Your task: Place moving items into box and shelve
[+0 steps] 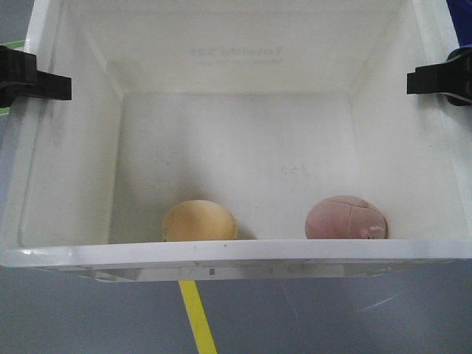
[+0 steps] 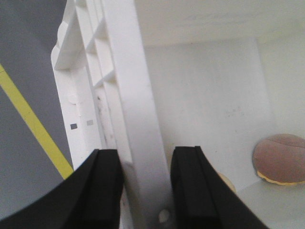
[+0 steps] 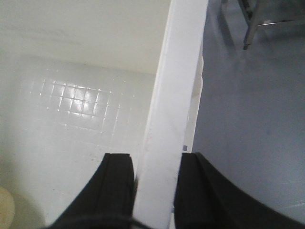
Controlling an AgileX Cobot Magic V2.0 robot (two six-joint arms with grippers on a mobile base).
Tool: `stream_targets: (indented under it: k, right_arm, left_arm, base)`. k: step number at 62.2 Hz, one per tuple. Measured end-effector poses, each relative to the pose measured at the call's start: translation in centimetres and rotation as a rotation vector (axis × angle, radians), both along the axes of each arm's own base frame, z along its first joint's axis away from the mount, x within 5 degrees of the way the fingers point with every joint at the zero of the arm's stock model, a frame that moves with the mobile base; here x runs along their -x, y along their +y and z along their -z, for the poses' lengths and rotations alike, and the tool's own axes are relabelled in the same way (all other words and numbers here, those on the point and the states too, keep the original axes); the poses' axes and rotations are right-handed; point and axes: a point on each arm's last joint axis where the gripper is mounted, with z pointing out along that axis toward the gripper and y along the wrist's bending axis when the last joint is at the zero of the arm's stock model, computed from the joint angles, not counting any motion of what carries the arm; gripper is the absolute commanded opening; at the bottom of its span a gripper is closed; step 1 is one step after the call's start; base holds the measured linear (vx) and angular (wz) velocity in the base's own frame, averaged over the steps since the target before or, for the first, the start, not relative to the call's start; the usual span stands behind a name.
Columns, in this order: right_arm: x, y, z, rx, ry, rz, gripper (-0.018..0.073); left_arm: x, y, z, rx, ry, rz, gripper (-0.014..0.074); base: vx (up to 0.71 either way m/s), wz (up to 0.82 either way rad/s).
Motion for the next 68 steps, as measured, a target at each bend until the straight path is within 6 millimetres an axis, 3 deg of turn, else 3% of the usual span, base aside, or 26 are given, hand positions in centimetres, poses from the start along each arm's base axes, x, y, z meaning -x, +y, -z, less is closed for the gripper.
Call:
stream_targets:
  k: [68]
  right_arm:
    - [0.00,0.00,0.00,0.000,0.000,0.000,-0.0006]
  left_arm:
    - [0.00,-0.01,-0.01,0.001,0.000,0.001,-0.0006]
  base:
    - [0.29,-0.61]
